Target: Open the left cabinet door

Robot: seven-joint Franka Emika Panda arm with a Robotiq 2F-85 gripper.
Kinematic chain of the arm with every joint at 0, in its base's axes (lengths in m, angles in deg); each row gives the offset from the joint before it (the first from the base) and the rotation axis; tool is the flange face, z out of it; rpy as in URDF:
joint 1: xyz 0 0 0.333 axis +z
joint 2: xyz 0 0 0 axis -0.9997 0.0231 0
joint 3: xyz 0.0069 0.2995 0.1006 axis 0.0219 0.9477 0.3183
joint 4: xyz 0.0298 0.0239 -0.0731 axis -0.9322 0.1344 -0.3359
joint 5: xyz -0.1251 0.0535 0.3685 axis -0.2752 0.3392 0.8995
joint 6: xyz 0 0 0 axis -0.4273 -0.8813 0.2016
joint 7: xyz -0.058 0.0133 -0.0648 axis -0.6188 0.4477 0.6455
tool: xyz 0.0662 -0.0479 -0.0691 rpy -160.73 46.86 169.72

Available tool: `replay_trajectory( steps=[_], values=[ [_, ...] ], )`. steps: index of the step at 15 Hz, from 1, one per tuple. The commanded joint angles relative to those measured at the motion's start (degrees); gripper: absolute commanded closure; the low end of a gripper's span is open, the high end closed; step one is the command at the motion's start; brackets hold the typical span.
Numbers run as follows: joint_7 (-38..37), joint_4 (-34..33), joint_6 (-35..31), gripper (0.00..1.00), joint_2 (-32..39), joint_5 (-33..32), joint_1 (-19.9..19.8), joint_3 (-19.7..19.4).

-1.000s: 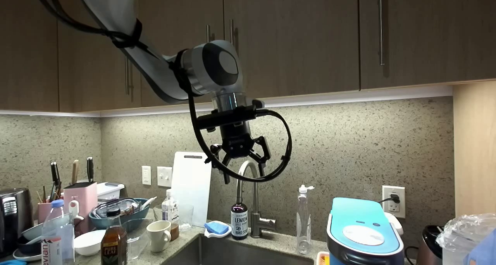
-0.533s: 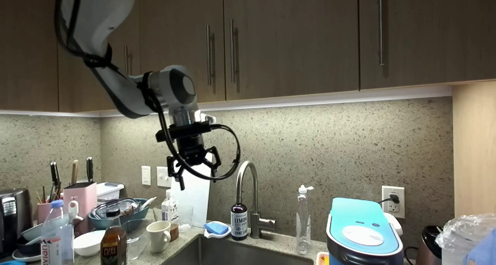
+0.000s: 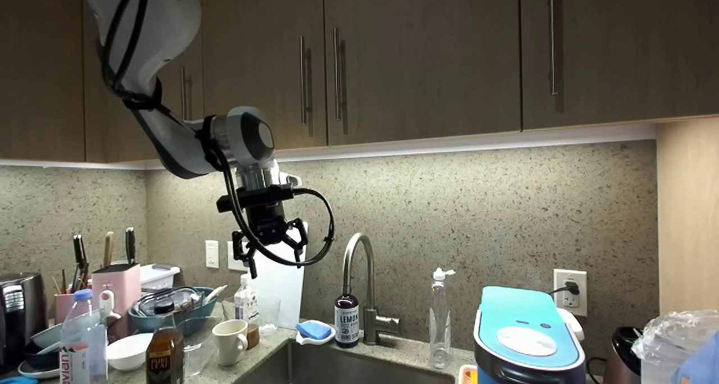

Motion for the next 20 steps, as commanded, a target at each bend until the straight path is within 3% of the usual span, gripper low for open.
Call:
replay_trajectory(
  steps=[1, 5, 9, 10, 13, 20],
  values=[
    [2.3, 1.9, 2.7, 0.0, -1.1, 1.4, 1.3, 0.7],
    [-0.3, 2.7, 11.8, 0.0, 2.4, 10.0, 5.8, 4.6],
    [-11.2, 0.8, 8.7, 0.0, 8.7, 17.3, 11.7, 10.2],
    [-6.7, 2.4, 9.9, 0.0, 5.8, 15.2, 10.2, 8.7],
    [-12.3, 0.7, 8.4, 0.0, 8.3, 14.6, 12.6, 10.2],
    [-28.5, -1.7, 0.4, 0.0, 1.8, 1.1, 13.5, 9.8]
  ],
)
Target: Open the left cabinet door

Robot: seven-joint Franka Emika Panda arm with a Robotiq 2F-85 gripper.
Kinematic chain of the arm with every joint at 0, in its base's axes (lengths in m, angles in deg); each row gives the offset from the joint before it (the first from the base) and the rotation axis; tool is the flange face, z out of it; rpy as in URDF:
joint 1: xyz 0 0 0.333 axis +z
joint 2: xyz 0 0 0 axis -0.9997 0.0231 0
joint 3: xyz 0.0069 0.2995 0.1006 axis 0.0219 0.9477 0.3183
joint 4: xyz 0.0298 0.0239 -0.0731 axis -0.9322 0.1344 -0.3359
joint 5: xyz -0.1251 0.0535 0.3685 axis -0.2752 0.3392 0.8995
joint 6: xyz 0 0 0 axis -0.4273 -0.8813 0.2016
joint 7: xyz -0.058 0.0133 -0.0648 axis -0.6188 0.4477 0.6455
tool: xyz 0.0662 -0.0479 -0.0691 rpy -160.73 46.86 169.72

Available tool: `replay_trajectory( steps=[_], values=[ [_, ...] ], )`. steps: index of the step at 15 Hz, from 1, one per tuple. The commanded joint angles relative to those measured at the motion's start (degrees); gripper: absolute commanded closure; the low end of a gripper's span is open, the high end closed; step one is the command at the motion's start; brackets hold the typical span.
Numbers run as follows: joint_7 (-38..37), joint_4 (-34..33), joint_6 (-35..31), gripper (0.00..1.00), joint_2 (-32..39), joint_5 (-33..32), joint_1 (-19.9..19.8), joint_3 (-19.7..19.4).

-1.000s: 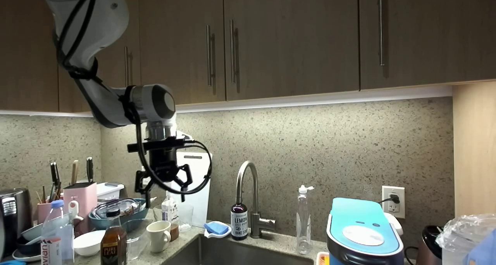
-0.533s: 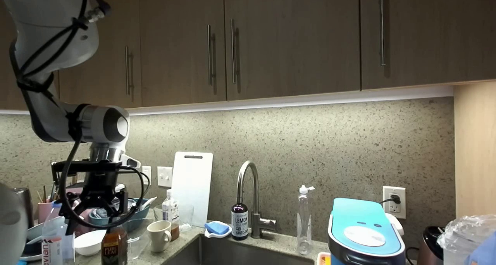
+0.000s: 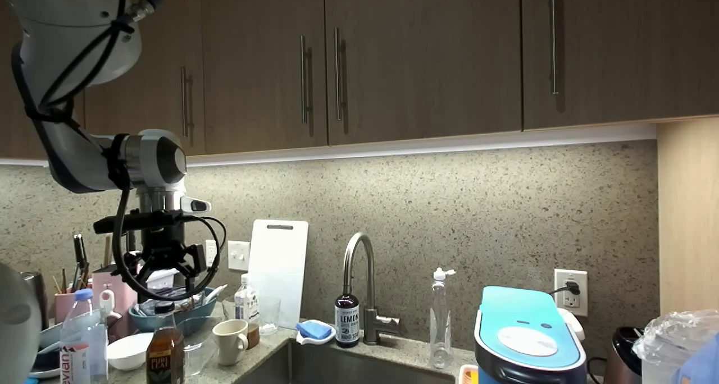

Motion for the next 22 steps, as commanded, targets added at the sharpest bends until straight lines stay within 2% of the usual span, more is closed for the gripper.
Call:
replay_trajectory(
  steps=[1, 9, 10, 14, 17, 22],
  values=[
    [-9.2, 0.7, -2.3, 0.0, -5.3, -6.6, 0.8, 0.2],
    [-30.5, 1.9, -2.0, 0.0, -16.0, -22.3, -0.6, 4.5],
    [-25.7, -1.0, -1.0, 0.0, -12.5, -18.2, -0.6, 3.9],
    [-28.6, 0.2, -1.1, 0.0, -14.9, -20.3, -0.8, 5.0],
    [-35.5, -0.5, -3.2, 0.0, -16.6, -22.8, -2.7, 5.1],
    [-42.9, -2.7, -2.9, 0.0, -21.7, -21.8, -6.3, 4.0]
  ],
)
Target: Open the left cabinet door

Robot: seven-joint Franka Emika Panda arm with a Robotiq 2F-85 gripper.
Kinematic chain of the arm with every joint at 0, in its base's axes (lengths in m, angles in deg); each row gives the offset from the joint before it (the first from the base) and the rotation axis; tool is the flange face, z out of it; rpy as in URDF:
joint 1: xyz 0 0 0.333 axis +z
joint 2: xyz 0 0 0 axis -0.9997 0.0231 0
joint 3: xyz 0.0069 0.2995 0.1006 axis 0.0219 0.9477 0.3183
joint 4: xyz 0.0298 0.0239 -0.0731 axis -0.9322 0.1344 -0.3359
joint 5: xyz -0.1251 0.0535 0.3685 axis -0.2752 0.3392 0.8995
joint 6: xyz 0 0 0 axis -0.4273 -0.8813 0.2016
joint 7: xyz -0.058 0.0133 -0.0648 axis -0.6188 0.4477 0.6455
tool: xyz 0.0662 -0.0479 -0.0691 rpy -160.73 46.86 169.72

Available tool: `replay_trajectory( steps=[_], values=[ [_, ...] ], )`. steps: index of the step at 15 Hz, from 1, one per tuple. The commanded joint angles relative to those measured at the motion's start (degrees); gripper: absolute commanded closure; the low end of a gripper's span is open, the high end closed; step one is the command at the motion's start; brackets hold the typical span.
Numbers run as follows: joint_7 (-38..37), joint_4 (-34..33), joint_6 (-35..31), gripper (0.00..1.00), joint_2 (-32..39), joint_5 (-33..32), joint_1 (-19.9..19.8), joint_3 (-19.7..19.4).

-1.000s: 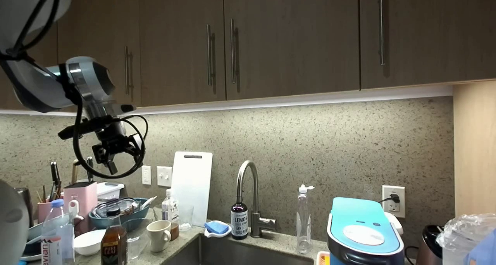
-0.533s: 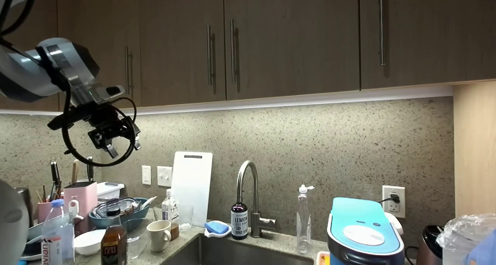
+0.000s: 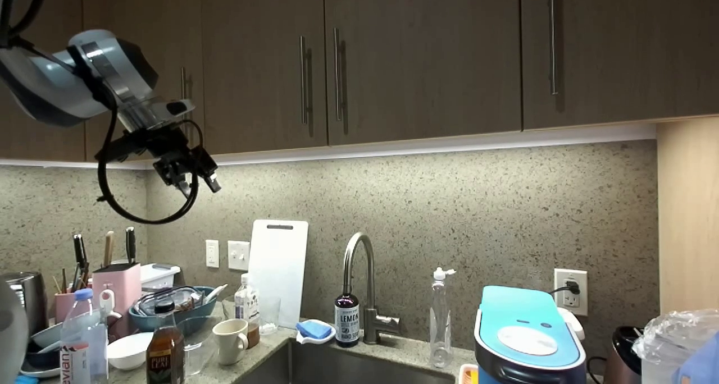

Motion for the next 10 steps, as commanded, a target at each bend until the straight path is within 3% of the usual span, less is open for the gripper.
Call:
replay_trajectory(
  steps=[1, 10],
  values=[
    [-6.4, 0.3, -0.8, 0.0, -5.2, -0.6, -3.2, 0.0],
    [-23.5, 1.7, -1.7, 0.0, -15.6, -1.1, -12.1, 0.2]
  ],
)
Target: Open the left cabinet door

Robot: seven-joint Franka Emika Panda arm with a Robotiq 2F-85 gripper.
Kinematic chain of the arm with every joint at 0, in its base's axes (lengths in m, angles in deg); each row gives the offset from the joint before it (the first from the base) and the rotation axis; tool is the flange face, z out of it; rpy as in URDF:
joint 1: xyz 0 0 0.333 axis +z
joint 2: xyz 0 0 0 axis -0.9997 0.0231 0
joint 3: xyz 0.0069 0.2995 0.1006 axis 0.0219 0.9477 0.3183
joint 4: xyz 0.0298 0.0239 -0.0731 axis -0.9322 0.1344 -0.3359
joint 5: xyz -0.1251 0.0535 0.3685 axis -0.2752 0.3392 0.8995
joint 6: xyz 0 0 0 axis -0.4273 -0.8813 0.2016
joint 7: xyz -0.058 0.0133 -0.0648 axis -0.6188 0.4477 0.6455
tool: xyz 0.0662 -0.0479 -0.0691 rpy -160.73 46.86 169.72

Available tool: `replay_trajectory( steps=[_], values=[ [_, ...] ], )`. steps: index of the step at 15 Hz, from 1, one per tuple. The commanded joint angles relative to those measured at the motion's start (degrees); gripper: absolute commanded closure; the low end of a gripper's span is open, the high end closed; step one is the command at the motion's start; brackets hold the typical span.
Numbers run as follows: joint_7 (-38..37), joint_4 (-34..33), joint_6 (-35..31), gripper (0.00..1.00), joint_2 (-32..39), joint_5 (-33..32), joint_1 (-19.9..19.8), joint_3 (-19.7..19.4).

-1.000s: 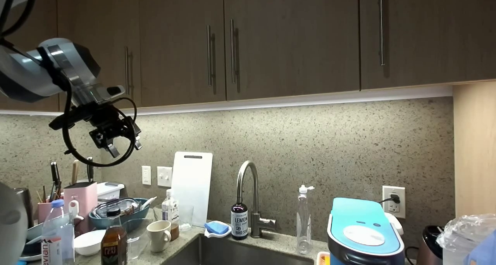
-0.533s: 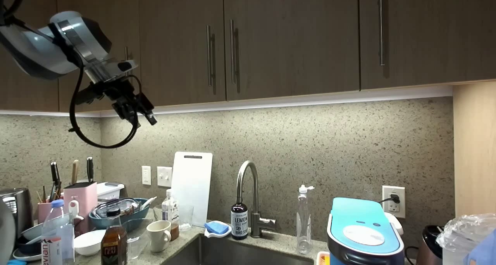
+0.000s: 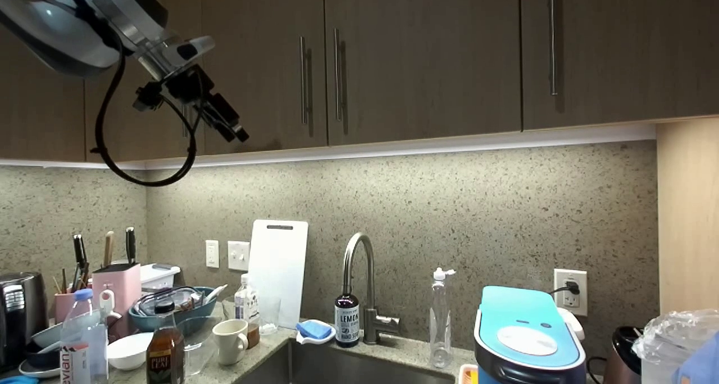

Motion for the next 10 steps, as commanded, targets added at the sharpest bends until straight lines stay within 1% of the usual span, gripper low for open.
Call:
replay_trajectory(
  steps=[1, 4, 7, 10],
  values=[
    [-1.6, 0.0, 0.0, 0.0, -1.0, 0.4, -1.6, 0.6],
    [-3.9, 0.5, 0.0, 0.0, -2.5, 0.4, -2.7, 0.6],
    [-5.0, 0.2, -0.3, 0.0, -2.2, -0.3, -3.2, 0.9],
    [-9.0, -3.4, -0.2, 0.0, -1.2, -3.1, -7.3, 1.1]
  ],
)
